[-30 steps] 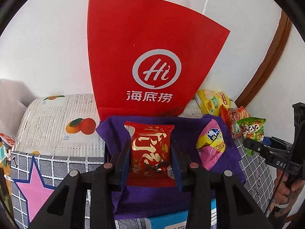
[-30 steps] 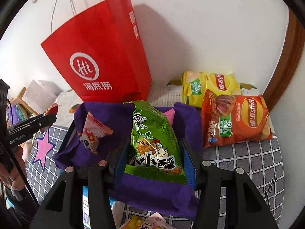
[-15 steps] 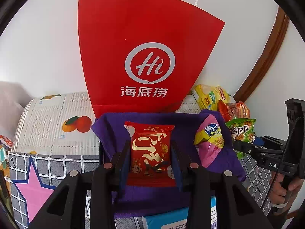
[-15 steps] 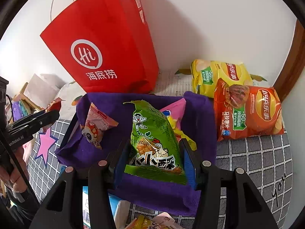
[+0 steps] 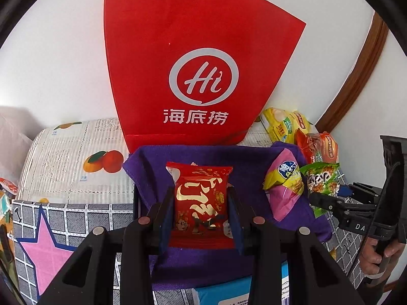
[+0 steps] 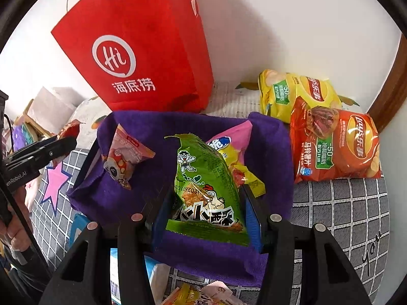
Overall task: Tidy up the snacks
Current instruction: 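Lower the green bag onto the cloth and open the right tool while the left holds, then lower the red packet onto the cloth and open the left tool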
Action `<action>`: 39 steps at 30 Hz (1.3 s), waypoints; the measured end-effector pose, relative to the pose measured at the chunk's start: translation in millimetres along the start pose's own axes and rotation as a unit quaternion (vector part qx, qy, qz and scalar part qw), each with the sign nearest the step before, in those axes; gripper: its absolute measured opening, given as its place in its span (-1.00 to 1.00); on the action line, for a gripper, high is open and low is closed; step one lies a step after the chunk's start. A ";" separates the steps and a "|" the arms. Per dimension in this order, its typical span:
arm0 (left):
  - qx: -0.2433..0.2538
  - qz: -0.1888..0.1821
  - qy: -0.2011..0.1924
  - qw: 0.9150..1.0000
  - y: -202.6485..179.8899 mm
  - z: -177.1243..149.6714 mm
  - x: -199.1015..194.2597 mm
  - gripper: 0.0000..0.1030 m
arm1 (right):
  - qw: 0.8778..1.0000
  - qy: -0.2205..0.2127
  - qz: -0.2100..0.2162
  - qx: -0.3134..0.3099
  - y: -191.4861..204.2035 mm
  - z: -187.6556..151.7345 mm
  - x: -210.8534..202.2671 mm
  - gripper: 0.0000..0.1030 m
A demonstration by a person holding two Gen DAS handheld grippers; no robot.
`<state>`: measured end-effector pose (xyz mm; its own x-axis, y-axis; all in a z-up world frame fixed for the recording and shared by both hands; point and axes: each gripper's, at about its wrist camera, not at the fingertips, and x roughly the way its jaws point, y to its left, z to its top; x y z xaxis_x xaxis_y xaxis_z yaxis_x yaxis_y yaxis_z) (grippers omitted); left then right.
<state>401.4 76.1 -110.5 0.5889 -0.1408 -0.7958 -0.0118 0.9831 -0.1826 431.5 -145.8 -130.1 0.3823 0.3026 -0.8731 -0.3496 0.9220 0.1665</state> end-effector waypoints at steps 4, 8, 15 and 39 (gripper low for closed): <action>0.001 0.000 0.002 1.000 0.3 -0.1 1.0 -0.30 | 1.000 0.013 -0.006 -0.013 3.3 -1.7 5.3 0.02; 0.001 0.000 0.006 1.000 0.7 -0.3 3.1 -0.30 | 0.999 0.021 -0.017 -0.026 8.0 -3.7 10.0 0.02; 0.001 0.001 0.009 1.000 0.5 -1.1 4.5 -0.30 | 0.998 0.043 -0.013 -0.036 12.0 -6.5 19.6 0.02; 0.005 0.002 0.015 1.000 -2.8 -3.8 9.1 -0.30 | 0.993 0.087 -0.039 -0.075 16.9 -12.9 59.5 -0.04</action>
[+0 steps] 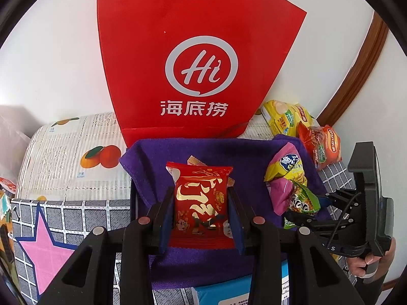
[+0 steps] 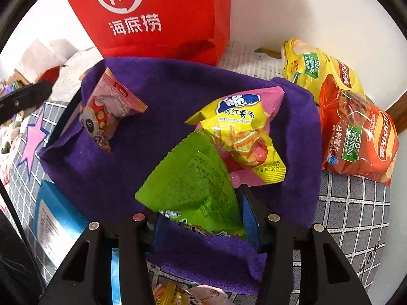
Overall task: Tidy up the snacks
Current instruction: 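Lower the red packet onto the cloth and open the left tool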
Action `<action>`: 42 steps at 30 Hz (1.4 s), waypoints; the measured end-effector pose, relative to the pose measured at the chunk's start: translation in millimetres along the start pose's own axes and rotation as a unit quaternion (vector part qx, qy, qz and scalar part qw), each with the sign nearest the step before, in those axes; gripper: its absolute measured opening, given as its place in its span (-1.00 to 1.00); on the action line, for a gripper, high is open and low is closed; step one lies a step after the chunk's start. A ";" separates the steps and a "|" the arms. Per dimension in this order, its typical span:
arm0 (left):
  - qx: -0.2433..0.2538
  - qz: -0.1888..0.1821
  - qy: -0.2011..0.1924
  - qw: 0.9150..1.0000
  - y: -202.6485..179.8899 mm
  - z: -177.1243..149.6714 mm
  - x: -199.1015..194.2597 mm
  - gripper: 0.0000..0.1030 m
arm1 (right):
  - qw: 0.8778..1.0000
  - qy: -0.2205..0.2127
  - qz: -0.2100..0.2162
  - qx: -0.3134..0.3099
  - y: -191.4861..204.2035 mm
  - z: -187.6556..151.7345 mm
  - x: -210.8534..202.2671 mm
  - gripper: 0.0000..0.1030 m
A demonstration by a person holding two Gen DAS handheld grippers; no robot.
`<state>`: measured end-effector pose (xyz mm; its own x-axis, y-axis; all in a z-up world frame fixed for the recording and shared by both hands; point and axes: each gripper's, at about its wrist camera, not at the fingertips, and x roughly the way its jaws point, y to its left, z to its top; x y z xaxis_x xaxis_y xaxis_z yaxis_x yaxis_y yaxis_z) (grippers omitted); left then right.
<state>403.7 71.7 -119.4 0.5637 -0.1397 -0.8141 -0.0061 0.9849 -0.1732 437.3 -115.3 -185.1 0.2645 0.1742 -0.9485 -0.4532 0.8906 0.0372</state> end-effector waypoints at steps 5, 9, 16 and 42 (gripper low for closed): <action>0.000 0.000 0.000 1.000 -1.2 -0.2 -0.3 -0.30 | 1.000 0.009 -0.001 -0.001 0.0 -0.5 8.4 -0.04; 0.001 0.000 0.005 1.000 -2.8 -0.5 2.8 -0.30 | 1.000 0.012 -0.016 -0.003 1.5 -0.2 11.6 -0.02; 0.001 0.000 0.016 1.000 -4.5 -2.2 11.6 -0.30 | 1.000 -0.013 -0.008 -0.008 8.1 0.1 -7.9 0.09; 0.012 0.008 0.080 0.997 -14.7 -19.9 51.4 -0.29 | 0.997 -0.078 0.003 0.003 -5.9 -1.4 -66.1 0.09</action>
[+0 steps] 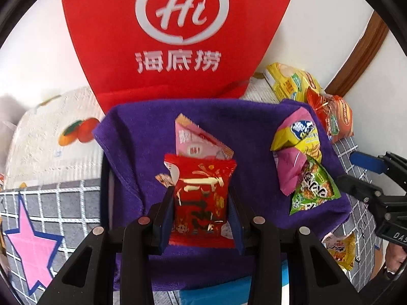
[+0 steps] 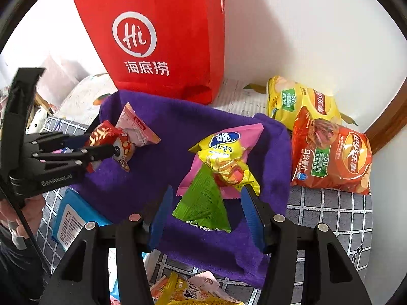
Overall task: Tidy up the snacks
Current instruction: 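Lower the red packet onto the cloth and open the left tool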
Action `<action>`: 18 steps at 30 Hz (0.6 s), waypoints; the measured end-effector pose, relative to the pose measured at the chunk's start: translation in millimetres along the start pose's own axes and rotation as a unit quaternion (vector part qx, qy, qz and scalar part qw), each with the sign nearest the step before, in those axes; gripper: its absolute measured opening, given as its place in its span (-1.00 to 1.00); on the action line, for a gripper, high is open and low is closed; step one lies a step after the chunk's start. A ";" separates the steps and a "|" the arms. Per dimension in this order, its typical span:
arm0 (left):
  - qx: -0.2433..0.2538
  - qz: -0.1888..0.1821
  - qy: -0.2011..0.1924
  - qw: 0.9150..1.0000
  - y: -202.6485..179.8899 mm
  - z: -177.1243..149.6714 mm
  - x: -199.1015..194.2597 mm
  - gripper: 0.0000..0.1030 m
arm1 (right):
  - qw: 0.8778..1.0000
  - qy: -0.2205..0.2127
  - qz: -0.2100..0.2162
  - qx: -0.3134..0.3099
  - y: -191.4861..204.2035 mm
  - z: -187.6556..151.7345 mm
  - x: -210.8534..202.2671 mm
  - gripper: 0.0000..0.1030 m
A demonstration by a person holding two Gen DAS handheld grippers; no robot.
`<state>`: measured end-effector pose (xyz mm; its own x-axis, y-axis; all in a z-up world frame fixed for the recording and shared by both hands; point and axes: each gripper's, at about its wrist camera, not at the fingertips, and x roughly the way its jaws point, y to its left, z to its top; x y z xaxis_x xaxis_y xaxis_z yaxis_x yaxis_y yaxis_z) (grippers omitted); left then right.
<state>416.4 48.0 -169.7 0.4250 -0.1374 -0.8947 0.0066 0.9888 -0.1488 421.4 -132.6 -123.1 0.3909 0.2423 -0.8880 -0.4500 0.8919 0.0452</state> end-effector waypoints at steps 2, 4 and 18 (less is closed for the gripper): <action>-0.001 0.002 0.008 1.000 0.0 -0.8 4.0 -0.29 | 1.000 -0.002 0.000 0.000 -1.0 -0.6 -2.5 0.09; 0.003 0.005 0.013 1.000 -0.6 -1.7 6.8 -0.29 | 1.000 -0.005 0.000 0.001 -0.8 -0.3 -4.1 0.09; 0.000 0.002 0.046 0.999 -6.1 -2.3 22.6 -0.28 | 1.000 -0.002 -0.002 -0.002 0.2 -1.1 -1.2 0.09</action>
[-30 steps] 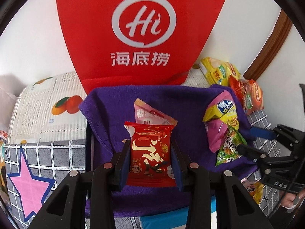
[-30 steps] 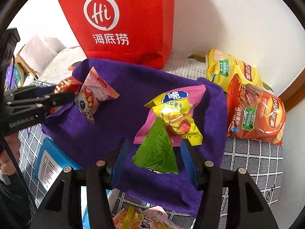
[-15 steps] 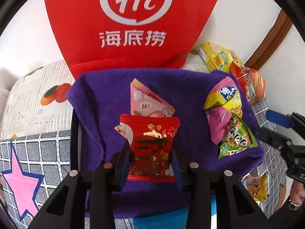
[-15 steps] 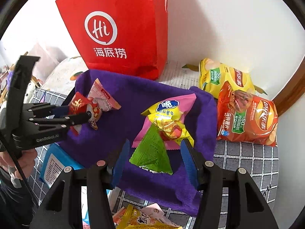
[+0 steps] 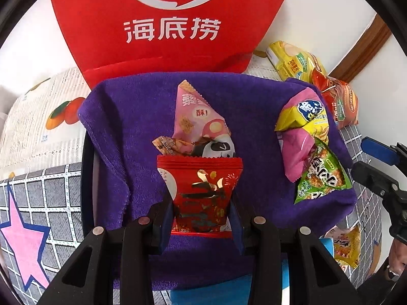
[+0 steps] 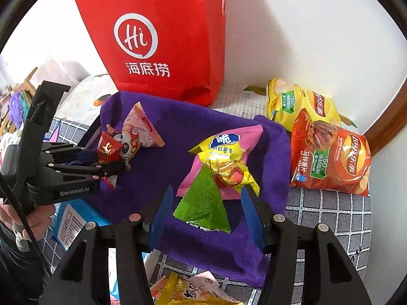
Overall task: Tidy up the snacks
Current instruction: 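Lower the red packet onto the cloth and open the left tool, then withdraw both tools from the cloth toward the remaining snacks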
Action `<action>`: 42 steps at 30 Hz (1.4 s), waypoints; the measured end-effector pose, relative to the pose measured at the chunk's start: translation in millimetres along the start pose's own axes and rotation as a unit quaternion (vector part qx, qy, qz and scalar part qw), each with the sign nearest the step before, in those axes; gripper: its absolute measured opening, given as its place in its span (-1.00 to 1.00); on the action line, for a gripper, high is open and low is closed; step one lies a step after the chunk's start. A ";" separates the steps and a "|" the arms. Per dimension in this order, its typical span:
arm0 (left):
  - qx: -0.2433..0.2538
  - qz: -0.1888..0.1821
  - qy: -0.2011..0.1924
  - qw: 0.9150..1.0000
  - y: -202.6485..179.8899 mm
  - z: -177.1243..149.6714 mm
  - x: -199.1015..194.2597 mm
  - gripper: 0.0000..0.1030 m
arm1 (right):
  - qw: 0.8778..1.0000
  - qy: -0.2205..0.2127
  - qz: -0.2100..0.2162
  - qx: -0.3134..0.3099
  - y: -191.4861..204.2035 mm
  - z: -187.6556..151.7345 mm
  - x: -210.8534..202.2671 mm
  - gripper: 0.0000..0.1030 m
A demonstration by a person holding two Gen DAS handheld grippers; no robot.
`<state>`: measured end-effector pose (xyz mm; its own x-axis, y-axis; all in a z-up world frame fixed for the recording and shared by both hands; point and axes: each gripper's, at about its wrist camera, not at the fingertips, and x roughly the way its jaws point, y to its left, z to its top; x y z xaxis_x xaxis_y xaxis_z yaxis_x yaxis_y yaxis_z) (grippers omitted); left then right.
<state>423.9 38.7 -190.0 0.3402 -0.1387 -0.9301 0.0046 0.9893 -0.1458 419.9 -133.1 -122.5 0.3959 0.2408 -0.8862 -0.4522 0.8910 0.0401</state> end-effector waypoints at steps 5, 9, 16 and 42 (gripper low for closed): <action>-0.004 -0.011 -0.004 1.000 1.1 1.0 -9.3 -0.07 | 1.000 0.000 -0.002 0.009 -1.3 0.6 1.5 0.09; 0.000 -0.006 -0.024 1.000 0.4 1.8 -25.6 0.07 | 1.000 -0.007 0.004 0.010 4.2 1.7 -1.3 0.09; 0.009 -0.009 -0.068 0.998 -2.4 0.0 -66.8 0.08 | 0.999 -0.045 -0.010 0.018 19.3 -1.2 -27.9 0.09; -0.018 -0.025 -0.114 0.993 33.9 -110.1 -148.4 0.08 | 0.991 -0.065 -0.067 0.095 27.5 -148.5 -69.1 0.15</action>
<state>270.0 87.7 -94.1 0.5442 -0.1693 -0.8217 -0.0050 0.9788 -0.2049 261.4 -182.5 -128.7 0.5480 0.1527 -0.8224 -0.2345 0.9718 0.0242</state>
